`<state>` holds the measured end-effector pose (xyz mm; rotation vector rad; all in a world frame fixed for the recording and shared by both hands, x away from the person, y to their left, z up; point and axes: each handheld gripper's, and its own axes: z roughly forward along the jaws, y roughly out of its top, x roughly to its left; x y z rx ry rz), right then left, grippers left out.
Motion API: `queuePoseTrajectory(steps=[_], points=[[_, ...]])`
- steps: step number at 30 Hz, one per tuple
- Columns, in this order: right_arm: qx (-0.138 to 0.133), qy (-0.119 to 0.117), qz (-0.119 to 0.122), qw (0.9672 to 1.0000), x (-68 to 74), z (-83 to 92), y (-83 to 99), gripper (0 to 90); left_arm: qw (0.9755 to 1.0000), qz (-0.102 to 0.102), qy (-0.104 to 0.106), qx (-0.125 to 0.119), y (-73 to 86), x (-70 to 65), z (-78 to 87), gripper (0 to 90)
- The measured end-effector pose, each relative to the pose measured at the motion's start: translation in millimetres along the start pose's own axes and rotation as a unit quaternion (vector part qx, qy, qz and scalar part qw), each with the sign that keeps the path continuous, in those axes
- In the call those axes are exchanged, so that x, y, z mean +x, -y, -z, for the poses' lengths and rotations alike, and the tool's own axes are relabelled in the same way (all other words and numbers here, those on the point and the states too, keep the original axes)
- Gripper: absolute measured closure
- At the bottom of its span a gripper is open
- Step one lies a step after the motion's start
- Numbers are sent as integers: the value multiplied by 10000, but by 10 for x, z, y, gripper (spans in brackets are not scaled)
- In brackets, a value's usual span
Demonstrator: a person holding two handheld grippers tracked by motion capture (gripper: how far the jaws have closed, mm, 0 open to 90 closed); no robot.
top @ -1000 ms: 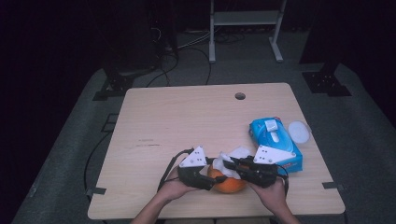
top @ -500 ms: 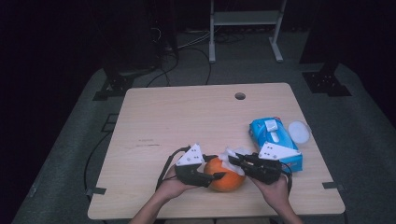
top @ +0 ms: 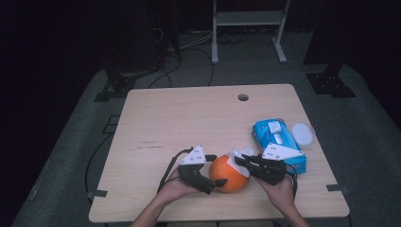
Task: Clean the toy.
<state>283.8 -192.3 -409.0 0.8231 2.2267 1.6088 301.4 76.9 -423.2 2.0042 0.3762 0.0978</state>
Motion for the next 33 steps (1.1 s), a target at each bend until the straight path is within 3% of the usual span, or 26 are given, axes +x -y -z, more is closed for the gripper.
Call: queuePoseTrajectory(steps=[2,4,6,8,11,12,14,16,21,25,27,28,29,31,33], points=[[-2,85,-64,9999,-56,23,18,811,9999,-17,9,125,31,9,-34,105],[-2,132,-93,9999,-79,33,25,811,9999,-42,5,98,58,13,-52,133],[-38,187,-257,9995,-153,73,44,811,9999,-84,-66,4,54,-2,-45,292],[-58,194,-246,9995,-148,78,40,811,9998,-175,-129,-12,39,-26,-36,334],[-196,126,-212,9995,-83,100,-9,812,9997,-199,-159,-61,28,-47,-15,412],[-345,-52,-239,9991,-41,119,-50,812,9997,-173,-163,-92,14,-43,4,419],[-443,-251,-229,9984,7,116,-81,812,9996,-178,-173,-106,-3,-46,7,422],[-379,-240,-106,9989,65,89,-97,812,9996,-200,-188,-80,-5,-46,13,424],[-292,-119,-228,9992,-17,85,-58,812,9997,-187,-154,-78,5,-42,23,421],[-159,18,-188,9997,-56,86,-31,811,9998,-91,-119,-128,14,-44,-24,339],[-91,103,-175,9998,-75,87,-22,811,9997,9,-193,-172,19,-36,-52,245],[-112,109,-260,9995,-111,92,-10,811,9996,43,-245,-151,20,-34,-75,143],[-118,94,-296,9994,-122,93,-6,811,9996,69,-264,-80,34,-33,-120,126],[-120,111,-286,9995,-123,92,-6,811,9996,92,-248,-96,44,-43,-136,135],[-109,172,-224,9995,-116,98,-6,810,9994,-20,-310,-170,34,-88,-99,248]])
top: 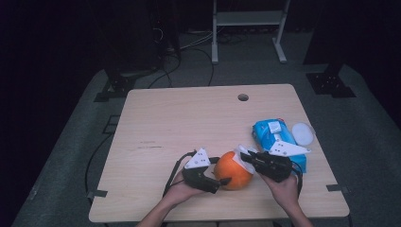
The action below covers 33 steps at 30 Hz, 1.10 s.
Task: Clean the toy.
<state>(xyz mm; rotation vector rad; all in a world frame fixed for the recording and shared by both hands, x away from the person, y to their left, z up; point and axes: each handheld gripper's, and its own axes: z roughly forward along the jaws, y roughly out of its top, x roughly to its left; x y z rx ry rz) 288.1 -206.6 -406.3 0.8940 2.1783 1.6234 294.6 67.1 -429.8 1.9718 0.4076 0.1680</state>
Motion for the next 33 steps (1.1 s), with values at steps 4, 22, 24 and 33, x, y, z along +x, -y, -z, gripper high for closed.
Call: queuePoseTrajectory(steps=[4,22,24,33], points=[[-41,22,-76,10000,-30,16,0,810,9999,-77,25,-70,-36,-16,62,397],[-19,-115,-271,9996,-46,-38,26,810,10000,5,-1,62,17,2,-99,83],[-20,-134,-318,9994,-39,-40,29,810,10000,-63,-37,54,12,-3,-93,126],[-139,-171,-227,9995,30,-22,5,812,9993,-349,-126,62,-101,10,127,390]])
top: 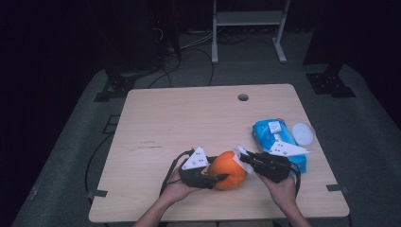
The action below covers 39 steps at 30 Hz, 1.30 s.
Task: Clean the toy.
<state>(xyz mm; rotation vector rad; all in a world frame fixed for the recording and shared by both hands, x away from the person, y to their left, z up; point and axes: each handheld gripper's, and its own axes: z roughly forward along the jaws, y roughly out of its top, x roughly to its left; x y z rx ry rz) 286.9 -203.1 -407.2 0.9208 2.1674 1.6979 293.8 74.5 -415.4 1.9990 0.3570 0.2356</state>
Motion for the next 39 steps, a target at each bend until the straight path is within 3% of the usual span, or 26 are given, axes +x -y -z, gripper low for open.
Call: queuePoseTrajectory(steps=[5,6,7,8,11,17,20,22,26,28,31,34,36,39], points=[[-167,-209,53,9996,90,-1,-37,811,9999,72,-36,76,31,10,-15,396],[-214,-473,160,9985,166,-16,-57,811,9999,118,-56,101,42,16,-35,394],[-214,-473,160,9985,166,-16,-57,811,9998,198,-29,52,51,25,-45,394],[-167,-474,357,9981,262,-44,-63,810,9998,215,-18,54,52,29,-47,393],[-134,-406,443,9981,273,-53,-69,811,9998,170,-6,54,60,24,-32,397],[-57,24,137,9999,48,17,-20,810,9998,178,108,83,26,53,38,409],[-116,-29,104,9999,57,19,-11,811,9997,206,62,88,26,57,52,409],[-172,-245,343,9990,200,-21,-50,810,9996,248,44,96,42,60,29,406],[-113,-243,510,9983,266,-52,-59,810,9995,281,70,93,62,74,33,405],[-124,-247,323,9991,192,-49,-40,810,9994,319,92,87,83,88,33,404],[62,27,78,9999,5,-48,43,810,9991,407,123,75,121,140,41,395],[94,33,27,9999,-7,-51,59,810,9981,600,99,17,148,185,37,383],[73,-6,73,9999,21,-56,46,809,9979,638,91,6,151,187,34,381],[-23,-377,267,9989,172,-78,1,807,9974,711,68,-25,162,195,23,375]])
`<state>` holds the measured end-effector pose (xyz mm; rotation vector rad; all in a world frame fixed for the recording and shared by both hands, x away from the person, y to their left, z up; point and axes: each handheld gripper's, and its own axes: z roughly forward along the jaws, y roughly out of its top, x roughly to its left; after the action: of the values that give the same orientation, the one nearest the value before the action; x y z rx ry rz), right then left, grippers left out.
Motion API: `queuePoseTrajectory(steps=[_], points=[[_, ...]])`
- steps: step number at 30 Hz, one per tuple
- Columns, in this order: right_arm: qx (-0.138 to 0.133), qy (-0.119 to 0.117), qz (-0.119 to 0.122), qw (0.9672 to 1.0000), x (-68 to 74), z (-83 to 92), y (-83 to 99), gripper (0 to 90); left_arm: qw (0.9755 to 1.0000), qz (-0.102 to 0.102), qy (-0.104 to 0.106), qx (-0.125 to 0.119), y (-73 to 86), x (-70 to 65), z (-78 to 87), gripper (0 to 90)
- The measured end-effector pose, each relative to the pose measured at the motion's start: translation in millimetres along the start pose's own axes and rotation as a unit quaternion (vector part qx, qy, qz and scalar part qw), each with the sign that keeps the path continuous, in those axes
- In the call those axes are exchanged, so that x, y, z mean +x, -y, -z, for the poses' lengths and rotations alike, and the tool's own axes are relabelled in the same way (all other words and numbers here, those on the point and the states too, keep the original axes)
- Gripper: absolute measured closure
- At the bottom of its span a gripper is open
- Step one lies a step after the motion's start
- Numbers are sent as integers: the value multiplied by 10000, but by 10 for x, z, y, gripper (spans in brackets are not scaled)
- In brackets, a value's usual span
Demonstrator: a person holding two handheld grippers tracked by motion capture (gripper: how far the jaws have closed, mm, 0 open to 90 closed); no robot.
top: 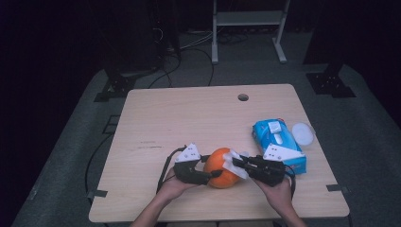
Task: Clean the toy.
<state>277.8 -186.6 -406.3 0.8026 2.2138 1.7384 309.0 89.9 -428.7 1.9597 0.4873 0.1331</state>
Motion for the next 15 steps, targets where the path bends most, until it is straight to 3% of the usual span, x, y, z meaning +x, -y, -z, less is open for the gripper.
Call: queuePoseTrajectory(steps=[2,3,5,8,13,15], points=[[-20,-80,62,9999,30,-12,-10,807,10000,37,-16,-14,-1,-13,-10,375],[36,-81,162,9998,79,-28,-25,807,10000,-83,-38,29,-9,-40,-15,373],[47,-73,185,9998,74,-29,-25,807,9999,-129,-41,33,-9,-51,-17,373],[-24,-85,25,10000,-15,-1,-5,808,9996,-261,-14,53,-11,-82,-29,373],[-27,211,-252,9995,-198,61,32,807,9978,-647,48,138,-21,-173,-71,369],[-29,228,-269,9994,-190,67,32,808,9975,-689,16,147,-25,-196,-87,365]])
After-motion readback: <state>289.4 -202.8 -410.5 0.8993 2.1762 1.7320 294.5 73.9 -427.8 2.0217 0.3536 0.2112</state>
